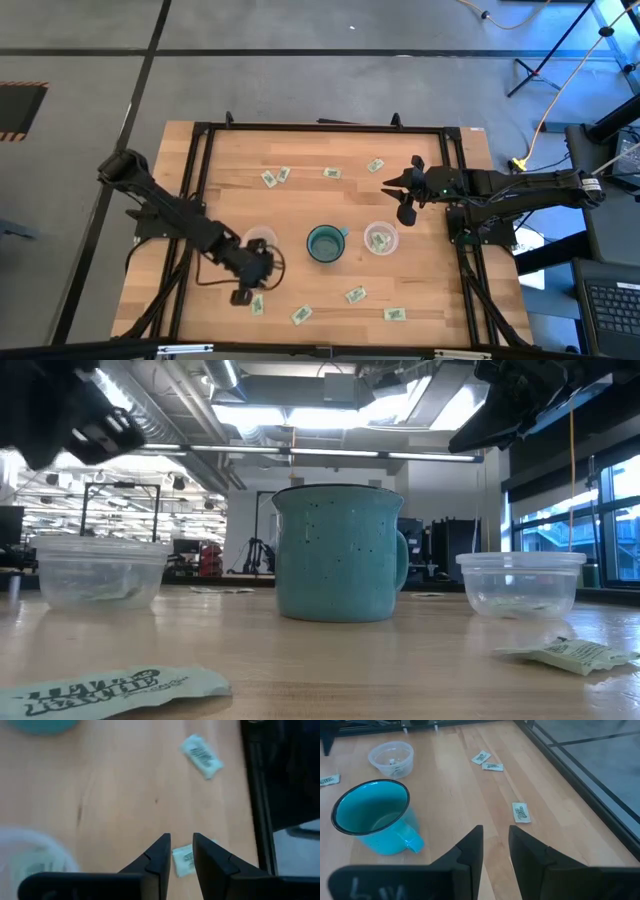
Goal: Pick and place Stevia / Truvia into bins
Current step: Put the green stevia packet into the left transparent container
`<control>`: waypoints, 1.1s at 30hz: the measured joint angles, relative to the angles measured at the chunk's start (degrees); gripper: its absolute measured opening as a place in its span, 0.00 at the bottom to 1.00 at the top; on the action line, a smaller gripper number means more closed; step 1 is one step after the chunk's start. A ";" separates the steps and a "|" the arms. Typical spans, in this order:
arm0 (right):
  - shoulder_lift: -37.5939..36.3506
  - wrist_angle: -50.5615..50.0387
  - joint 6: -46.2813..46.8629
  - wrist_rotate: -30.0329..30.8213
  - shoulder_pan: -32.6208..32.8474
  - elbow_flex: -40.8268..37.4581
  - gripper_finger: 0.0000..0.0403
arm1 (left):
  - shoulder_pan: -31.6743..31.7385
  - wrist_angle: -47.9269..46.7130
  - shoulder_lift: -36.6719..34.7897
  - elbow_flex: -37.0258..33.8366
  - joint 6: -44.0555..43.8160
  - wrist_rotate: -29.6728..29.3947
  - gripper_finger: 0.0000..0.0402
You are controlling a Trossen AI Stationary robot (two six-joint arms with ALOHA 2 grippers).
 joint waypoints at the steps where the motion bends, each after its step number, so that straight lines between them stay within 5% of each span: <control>1: 0.02 -0.02 0.00 0.00 0.00 0.00 0.24 | -1.09 0.24 0.32 -0.02 1.59 -1.51 0.19; 13: 0.01 0.00 0.26 0.00 0.00 0.01 0.24 | -6.47 4.12 9.15 -0.02 18.16 -3.47 0.15; 22: 0.00 0.03 0.35 0.00 0.02 0.00 0.24 | -6.50 4.74 13.28 -0.02 18.92 1.91 0.15; 33: 0.01 0.04 0.35 0.00 0.00 0.00 0.24 | -6.50 4.95 15.28 -0.02 22.88 1.81 0.15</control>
